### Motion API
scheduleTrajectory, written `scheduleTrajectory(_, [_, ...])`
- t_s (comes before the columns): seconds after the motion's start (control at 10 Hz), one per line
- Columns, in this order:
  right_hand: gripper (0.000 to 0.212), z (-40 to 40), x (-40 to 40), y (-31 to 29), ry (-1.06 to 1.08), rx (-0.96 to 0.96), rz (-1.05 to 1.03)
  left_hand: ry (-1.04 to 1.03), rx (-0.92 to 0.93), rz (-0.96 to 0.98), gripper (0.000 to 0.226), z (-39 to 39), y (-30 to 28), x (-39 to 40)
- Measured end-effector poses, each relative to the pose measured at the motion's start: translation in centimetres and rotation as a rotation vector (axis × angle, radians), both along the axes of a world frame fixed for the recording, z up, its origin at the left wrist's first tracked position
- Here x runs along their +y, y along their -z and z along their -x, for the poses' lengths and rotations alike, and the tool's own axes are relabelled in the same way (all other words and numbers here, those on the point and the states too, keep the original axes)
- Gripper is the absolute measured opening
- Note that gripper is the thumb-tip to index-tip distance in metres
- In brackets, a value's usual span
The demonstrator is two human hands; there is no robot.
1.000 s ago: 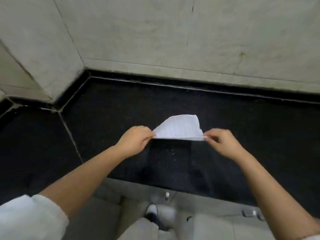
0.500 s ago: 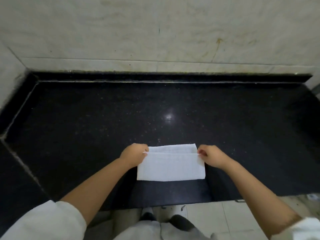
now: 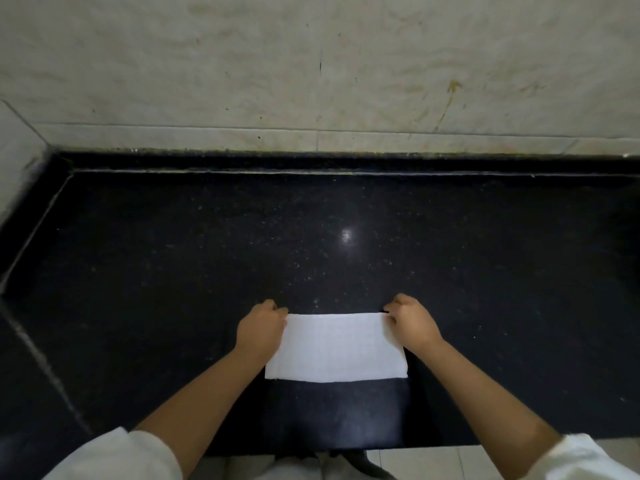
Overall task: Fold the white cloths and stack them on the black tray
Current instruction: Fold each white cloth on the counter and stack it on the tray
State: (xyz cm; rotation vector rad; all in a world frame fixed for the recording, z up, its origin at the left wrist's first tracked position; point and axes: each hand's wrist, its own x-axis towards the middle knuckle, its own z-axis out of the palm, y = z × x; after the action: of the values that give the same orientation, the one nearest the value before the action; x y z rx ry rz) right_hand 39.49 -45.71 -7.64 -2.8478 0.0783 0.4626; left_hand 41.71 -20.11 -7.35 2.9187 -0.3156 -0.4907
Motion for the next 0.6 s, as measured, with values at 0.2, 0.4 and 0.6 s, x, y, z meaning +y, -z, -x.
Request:
scheduleTrajectory(0.2, [0.03,0.6,0.3,0.2,-0.147,-0.016,0.111,0.036,0.096,-0.08,0.027,0.8,-0.2,-0.4])
scheduleTrajectory(0.4, [0.021,-1.7,-0.3,-4.8,-0.174,-0.445,0.041,-0.087,-0.216,0.079,0.02,-1.5,-4.6,-0.5])
scheduleTrajectory(0.6, [0.024,0.7,-1.9,-7.5,-0.208,-0.674,-0.089,0.263,-0.625,0.148,0.019,-0.8,-6.9,1.7])
